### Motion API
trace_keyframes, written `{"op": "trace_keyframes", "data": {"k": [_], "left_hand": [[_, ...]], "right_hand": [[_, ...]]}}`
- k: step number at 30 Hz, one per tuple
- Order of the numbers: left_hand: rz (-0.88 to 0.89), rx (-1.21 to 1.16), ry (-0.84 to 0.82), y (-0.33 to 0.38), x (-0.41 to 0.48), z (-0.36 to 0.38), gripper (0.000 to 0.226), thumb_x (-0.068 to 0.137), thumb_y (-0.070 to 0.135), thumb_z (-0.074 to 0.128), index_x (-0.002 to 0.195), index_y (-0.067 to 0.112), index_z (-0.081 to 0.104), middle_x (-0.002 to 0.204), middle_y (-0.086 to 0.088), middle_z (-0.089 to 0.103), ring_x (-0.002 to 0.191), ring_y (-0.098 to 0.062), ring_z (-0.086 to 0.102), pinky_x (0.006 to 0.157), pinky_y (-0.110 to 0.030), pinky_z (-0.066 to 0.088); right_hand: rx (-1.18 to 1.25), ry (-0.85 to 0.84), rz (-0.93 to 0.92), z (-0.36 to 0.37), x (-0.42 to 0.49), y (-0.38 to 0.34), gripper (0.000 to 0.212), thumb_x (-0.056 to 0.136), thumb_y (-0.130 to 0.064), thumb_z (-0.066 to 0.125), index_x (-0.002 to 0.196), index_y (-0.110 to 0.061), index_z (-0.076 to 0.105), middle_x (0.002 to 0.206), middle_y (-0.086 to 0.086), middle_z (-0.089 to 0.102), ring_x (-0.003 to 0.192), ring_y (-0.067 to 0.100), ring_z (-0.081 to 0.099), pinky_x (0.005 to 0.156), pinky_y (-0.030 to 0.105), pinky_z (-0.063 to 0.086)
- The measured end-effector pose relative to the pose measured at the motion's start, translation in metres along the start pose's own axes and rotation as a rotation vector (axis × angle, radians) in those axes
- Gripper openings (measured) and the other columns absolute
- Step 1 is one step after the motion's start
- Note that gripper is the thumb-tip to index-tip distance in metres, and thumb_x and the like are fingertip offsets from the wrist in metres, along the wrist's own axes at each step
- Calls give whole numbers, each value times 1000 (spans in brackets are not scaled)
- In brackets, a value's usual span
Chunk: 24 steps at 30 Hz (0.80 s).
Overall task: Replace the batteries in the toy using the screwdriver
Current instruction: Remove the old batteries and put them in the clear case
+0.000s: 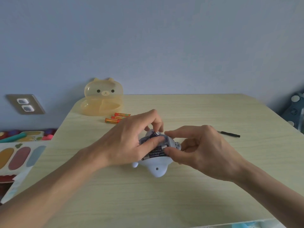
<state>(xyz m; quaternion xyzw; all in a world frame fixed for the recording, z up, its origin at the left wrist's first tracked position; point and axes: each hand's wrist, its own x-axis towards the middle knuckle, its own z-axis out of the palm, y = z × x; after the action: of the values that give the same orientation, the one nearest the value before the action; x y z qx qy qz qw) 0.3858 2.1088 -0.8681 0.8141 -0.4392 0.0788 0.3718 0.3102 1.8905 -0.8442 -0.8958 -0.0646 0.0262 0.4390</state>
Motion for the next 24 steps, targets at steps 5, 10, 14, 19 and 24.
{"op": "trace_keyframes", "data": {"k": [5,10,14,19,24], "left_hand": [[-64,-8,106,-11,-5,0,20,81,41,85,93,29,73,102,16,78,97,-5,74,86,-30,56],[-219,-269,204,-2,-3,-12,16,78,38,82,91,29,81,94,8,84,91,-6,78,86,-26,59],[-302,-245,392,-33,9,-55,17,81,30,82,99,30,83,95,-8,84,78,-22,78,84,-45,62],[-501,357,345,-100,-2,-110,23,85,28,87,108,32,84,85,17,78,62,2,65,65,-19,48],[-588,491,253,-143,-14,-114,13,84,30,88,96,30,84,96,10,83,66,10,62,63,-22,42]], "right_hand": [[-7,23,34,0,-4,0,39,83,-39,83,121,-33,75,69,0,79,57,17,71,51,19,49],[34,28,76,-2,-4,1,39,81,-44,82,119,-39,73,65,-3,78,52,18,63,46,16,43],[35,20,88,-4,-5,-1,36,79,-46,82,115,-43,73,64,-4,77,48,13,57,44,13,39],[39,8,113,-5,-4,-4,37,75,-49,82,111,-48,73,69,-3,79,64,27,71,47,15,42],[75,-29,106,-3,-2,-3,46,63,-63,77,108,-49,73,74,-5,81,68,19,77,74,33,62]]}}
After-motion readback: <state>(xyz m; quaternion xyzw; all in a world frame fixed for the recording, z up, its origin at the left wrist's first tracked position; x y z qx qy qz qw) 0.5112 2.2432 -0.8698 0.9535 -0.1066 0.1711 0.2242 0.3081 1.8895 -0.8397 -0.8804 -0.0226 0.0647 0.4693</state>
